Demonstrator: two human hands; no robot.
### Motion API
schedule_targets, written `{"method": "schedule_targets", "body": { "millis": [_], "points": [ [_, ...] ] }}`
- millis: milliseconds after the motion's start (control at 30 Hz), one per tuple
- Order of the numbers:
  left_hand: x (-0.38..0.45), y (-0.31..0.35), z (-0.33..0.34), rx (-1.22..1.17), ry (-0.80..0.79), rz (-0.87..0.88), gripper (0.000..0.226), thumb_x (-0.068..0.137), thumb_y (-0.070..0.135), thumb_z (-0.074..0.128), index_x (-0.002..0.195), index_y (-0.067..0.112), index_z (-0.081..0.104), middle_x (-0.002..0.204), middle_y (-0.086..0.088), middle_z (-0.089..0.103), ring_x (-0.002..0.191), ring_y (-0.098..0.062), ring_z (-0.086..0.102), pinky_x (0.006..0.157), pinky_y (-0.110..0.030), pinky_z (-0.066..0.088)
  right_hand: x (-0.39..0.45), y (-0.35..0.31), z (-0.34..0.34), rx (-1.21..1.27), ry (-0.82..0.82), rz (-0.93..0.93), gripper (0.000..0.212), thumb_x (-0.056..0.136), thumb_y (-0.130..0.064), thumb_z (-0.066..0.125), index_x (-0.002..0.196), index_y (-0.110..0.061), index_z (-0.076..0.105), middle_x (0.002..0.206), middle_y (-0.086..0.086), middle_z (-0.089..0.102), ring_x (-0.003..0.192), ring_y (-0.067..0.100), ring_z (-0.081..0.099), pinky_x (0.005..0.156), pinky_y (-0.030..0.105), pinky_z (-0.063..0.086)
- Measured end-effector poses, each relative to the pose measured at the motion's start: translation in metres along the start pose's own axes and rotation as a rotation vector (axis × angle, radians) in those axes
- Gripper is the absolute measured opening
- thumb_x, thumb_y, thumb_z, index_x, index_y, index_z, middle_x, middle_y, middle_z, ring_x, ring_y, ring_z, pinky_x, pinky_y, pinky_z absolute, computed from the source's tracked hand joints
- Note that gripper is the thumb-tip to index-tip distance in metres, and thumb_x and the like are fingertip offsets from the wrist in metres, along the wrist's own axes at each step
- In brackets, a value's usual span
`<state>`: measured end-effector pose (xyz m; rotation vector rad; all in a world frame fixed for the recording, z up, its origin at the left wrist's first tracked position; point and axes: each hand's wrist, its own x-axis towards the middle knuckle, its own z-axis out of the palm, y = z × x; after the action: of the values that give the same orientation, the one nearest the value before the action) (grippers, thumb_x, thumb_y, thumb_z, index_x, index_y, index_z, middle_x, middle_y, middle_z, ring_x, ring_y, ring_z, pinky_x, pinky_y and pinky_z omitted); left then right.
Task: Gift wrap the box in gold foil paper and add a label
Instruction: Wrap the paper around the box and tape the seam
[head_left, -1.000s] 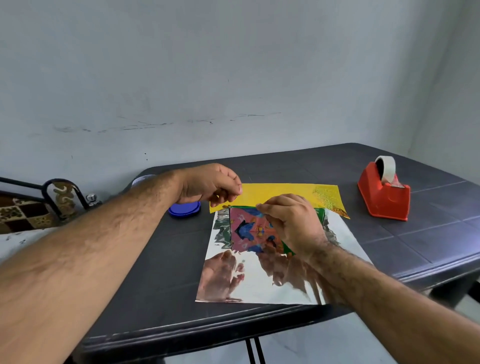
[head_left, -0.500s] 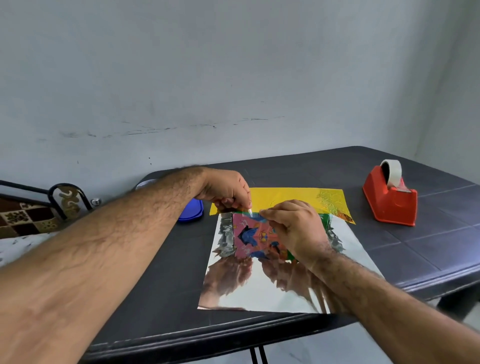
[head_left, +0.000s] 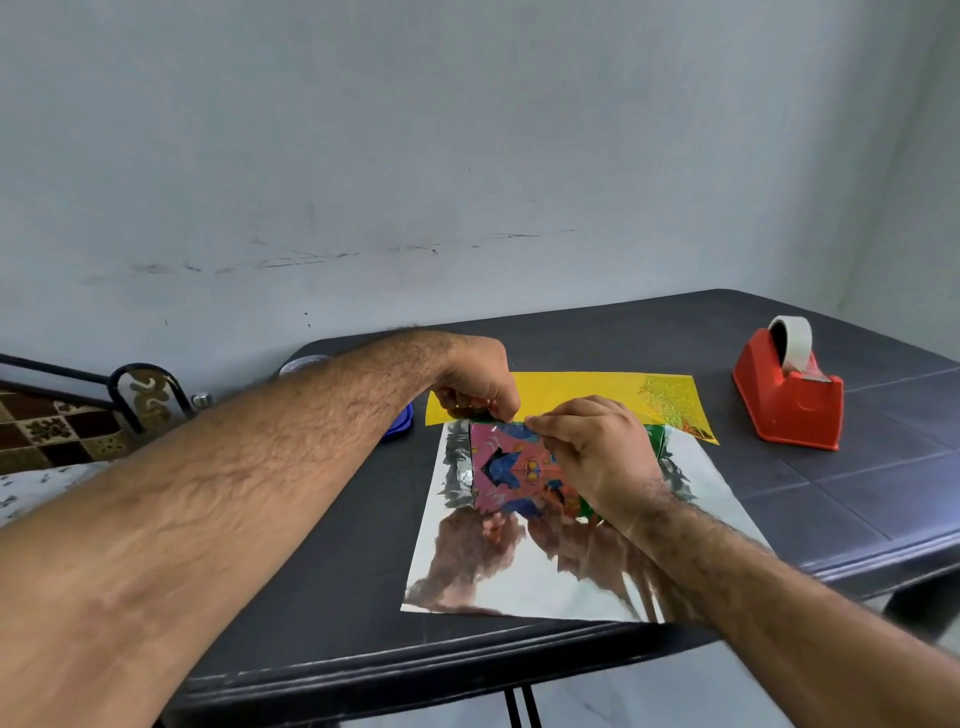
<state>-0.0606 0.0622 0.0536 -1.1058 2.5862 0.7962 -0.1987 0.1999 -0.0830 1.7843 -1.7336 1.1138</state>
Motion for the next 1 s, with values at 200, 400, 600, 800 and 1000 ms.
{"method": "schedule_targets", "body": {
  "millis": [200, 400, 600, 800, 1000],
  "points": [
    [-0.002, 0.001, -0.006, 0.07, 0.088, -0.069, 0.025, 0.073, 0.032, 0.089, 0.071, 0.01, 0.076, 0.059, 0.0, 0.052, 0.046, -0.015, 0.035, 0.048, -0.024, 0.028, 0.001, -0.003, -0.003, -0.004, -0.011, 0.017, 0.028, 0.083, -0.009, 0.087, 0.105, -0.026, 0.086, 0.094, -0.008, 0.078, 0.086, 0.021, 0.07, 0.083, 0.035, 0.05],
    [-0.007, -0.016, -0.012, 0.162, 0.187, -0.009, 0.041, 0.066, 0.035, 0.098, 0.066, 0.013, 0.064, 0.065, -0.001, 0.056, 0.054, -0.016, 0.046, 0.052, -0.028, 0.038, 0.001, -0.005, -0.006, -0.003, -0.023, 0.027, 0.028, 0.083, -0.009, 0.087, 0.106, -0.026, 0.085, 0.094, -0.008, 0.078, 0.086, 0.02, 0.069, 0.082, 0.035, 0.05],
    [-0.019, -0.029, 0.025, 0.094, 0.498, 0.492, 0.005, 0.083, 0.027, 0.087, 0.087, 0.027, 0.083, 0.078, 0.015, 0.072, 0.065, 0.0, 0.06, 0.06, -0.016, 0.045, 0.004, -0.006, -0.005, 0.0, -0.031, 0.062, 0.03, 0.081, -0.008, 0.088, 0.104, -0.028, 0.086, 0.093, -0.01, 0.078, 0.085, 0.019, 0.069, 0.082, 0.035, 0.053],
    [-0.006, -0.053, 0.06, 0.245, 0.721, 0.62, 0.008, 0.084, 0.029, 0.085, 0.092, 0.026, 0.085, 0.091, 0.011, 0.076, 0.087, -0.009, 0.057, 0.079, -0.034, 0.052, 0.007, -0.012, -0.007, 0.0, -0.045, 0.096, 0.03, 0.078, -0.008, 0.089, 0.101, -0.027, 0.086, 0.089, -0.01, 0.078, 0.081, 0.018, 0.069, 0.077, 0.027, 0.051],
    [0.001, -0.06, 0.084, 0.108, 0.888, 0.653, 0.019, 0.073, 0.027, 0.094, 0.086, 0.022, 0.081, 0.087, 0.01, 0.075, 0.081, -0.012, 0.057, 0.071, -0.034, 0.053, 0.014, -0.02, -0.015, 0.031, -0.135, 0.123, 0.033, 0.084, -0.048, 0.082, 0.116, -0.04, 0.081, 0.083, -0.018, 0.058, 0.085, 0.013, 0.053, 0.077, 0.034, 0.049]
  ]
}}
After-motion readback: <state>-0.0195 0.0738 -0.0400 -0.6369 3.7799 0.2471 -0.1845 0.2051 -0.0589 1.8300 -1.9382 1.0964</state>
